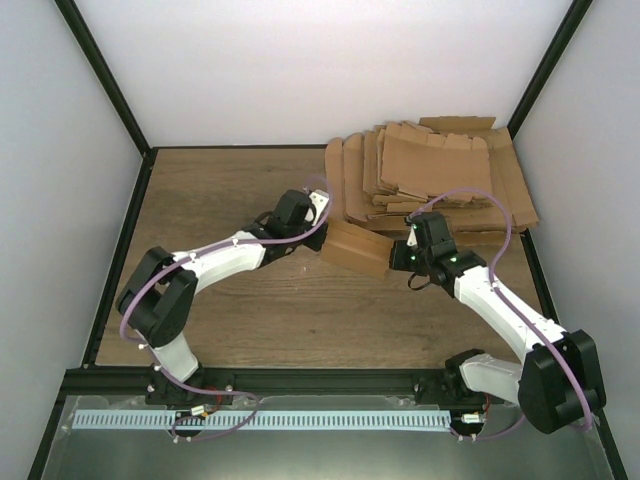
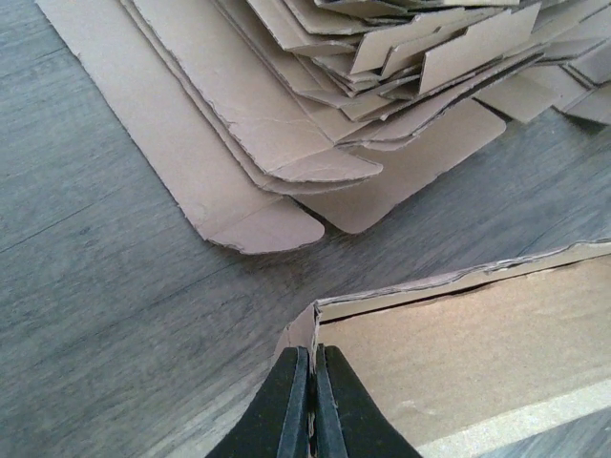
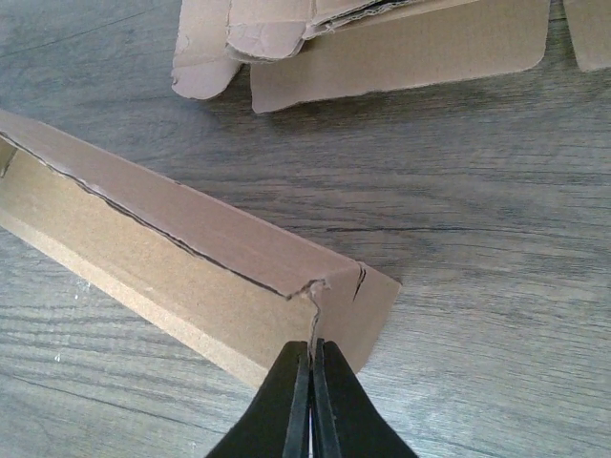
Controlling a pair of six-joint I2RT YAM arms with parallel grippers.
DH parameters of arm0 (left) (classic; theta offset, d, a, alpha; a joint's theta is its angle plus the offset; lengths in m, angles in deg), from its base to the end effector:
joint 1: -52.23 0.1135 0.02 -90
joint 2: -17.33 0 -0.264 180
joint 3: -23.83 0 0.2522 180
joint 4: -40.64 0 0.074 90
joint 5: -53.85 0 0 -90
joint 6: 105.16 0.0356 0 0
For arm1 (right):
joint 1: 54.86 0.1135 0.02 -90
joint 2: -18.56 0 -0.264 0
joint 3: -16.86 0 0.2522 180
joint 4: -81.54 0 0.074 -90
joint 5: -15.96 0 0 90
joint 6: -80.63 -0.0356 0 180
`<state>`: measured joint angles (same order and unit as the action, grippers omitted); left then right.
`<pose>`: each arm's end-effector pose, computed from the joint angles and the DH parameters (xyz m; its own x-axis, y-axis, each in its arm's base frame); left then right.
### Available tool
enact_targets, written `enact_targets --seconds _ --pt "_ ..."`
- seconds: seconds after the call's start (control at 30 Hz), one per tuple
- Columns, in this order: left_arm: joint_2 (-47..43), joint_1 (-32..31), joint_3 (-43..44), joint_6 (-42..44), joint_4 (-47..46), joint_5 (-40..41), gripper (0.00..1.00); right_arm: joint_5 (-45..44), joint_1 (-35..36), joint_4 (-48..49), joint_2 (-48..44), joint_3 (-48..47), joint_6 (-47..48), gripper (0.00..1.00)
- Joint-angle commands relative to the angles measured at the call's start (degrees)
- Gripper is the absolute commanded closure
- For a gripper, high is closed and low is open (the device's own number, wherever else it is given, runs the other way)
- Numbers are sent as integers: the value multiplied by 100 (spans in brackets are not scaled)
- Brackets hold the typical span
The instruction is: Fold the paper box
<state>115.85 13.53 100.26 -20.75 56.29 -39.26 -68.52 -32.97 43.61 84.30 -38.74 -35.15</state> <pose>0.2949 -0.2387 0.2127 -0.5395 0.3076 -0.7838 0.6081 0.7862 -0.1101 0.2148 0.0900 0.2284 -0.8090 0.1415 -0.5706 -0.0876 0.9307 0.3551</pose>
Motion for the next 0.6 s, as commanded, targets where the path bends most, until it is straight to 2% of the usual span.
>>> enact_targets --seconds 0.0,0.33,0.57 --pt "-278 -136 55 -481 93 2 96 -29 83 59 -77 -185 -67 99" --pt "-195 -265 113 -540 229 209 96 118 79 -528 221 -794 -40 99" --pt "-190 -295 32 -565 151 247 96 275 79 -341 182 -638 -151 99"
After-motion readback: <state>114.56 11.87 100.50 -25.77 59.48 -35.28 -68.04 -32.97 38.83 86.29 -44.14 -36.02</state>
